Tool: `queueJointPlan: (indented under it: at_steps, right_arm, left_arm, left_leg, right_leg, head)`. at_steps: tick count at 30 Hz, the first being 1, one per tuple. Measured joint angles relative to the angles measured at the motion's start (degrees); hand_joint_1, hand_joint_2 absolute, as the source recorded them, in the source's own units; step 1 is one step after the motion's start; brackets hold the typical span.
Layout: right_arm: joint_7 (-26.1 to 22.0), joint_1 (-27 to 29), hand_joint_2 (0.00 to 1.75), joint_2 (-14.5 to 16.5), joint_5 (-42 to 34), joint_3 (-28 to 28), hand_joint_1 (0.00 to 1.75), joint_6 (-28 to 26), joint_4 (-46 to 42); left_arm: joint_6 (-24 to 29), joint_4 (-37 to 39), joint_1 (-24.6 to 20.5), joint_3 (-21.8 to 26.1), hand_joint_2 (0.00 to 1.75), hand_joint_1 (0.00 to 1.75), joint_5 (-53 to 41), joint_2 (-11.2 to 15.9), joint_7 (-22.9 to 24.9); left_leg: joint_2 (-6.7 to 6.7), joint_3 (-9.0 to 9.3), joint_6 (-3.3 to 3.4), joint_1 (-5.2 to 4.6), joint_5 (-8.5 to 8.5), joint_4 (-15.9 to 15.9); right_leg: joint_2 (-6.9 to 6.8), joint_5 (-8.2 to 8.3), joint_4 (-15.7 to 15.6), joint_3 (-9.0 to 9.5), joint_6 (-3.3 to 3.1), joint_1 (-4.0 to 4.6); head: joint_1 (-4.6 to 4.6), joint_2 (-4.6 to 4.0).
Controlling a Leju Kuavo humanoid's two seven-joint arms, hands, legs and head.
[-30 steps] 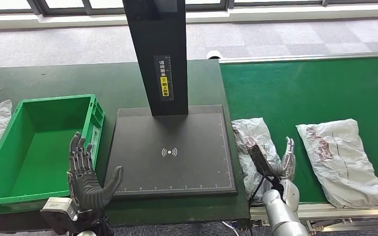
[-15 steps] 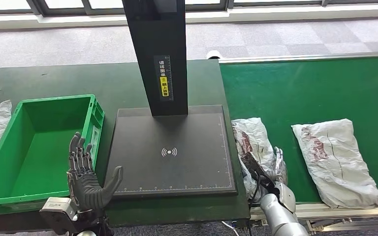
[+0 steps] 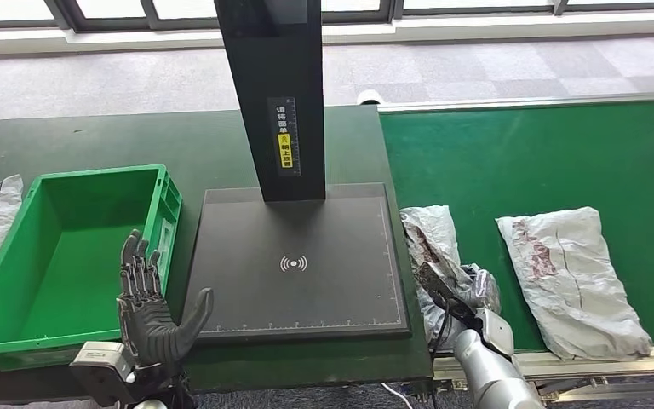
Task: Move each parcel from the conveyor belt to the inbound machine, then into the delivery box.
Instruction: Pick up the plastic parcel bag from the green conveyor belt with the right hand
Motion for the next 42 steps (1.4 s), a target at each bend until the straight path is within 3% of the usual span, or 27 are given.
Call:
queueJointPlan:
  at_steps: [7,13,18,22,31,42]
  right_arm:
    - [-3.2,0.0,1.75,-0.1,-2.2,0.5,1.75,-4.8,0.1]
    - [-16.0,1.9,1.75,1.9,-9.5,0.6,1.75,-13.7,-5.1]
    - [-25.0,7.6,1.75,5.9,-18.4,3.7,1.75,-18.4,-20.1]
    - [-27.4,12.0,1.75,8.8,-21.6,9.2,1.75,-20.7,-34.3]
    - [-34.0,17.4,1.75,12.6,-25.0,15.8,1.75,-21.1,-52.5]
    - [-33.1,18.5,1.75,12.9,-24.0,19.9,1.75,-21.1,-58.3]
  left_arm:
    - [-0.4,0.0,0.1,0.0,1.75,0.0,-0.4,0.0,0.0]
    - [-1.3,-0.4,0.3,0.0,1.75,0.0,-1.0,0.0,0.0]
    - [-1.4,-0.5,0.3,0.0,1.75,0.0,-1.2,0.0,0.0]
    - [-0.9,-0.5,0.1,0.0,1.75,0.0,-1.0,0.0,0.0]
    - [-0.4,-0.3,-0.1,0.0,1.75,0.0,-0.9,0.0,0.0]
    - [-0.4,-0.3,-0.5,0.0,1.75,0.0,-1.0,0.0,0.0]
  left_leg:
    - [-0.02,-0.02,0.0,0.0,0.04,0.0]
    - [-0.08,-0.12,-0.02,0.0,0.06,0.0]
    - [-0.27,-0.28,-0.03,0.01,0.06,0.0]
    - [-0.21,-0.3,-0.03,0.01,0.06,0.0]
    - [-0.2,-0.3,-0.02,0.01,0.06,0.0]
    - [-0.16,-0.3,-0.02,0.0,0.06,0.0]
  right_leg:
    - [-0.02,0.03,0.0,0.06,0.01,0.01]
    - [-0.06,0.04,0.0,-0.06,0.0,0.01]
    - [-0.17,0.01,0.0,-0.18,0.02,0.01]
    - [-0.1,0.0,0.0,-0.26,0.03,0.01]
    - [-0.11,0.01,0.0,-0.24,0.03,-0.02]
    - [-0.08,0.01,0.0,-0.24,0.03,-0.03]
  head:
    - [0.01,0.0]
    - [0.0,0.0]
    - [0.0,0.0]
    - [-0.02,0.0]
    - [-0.01,0.0]
    - [-0.01,0.0]
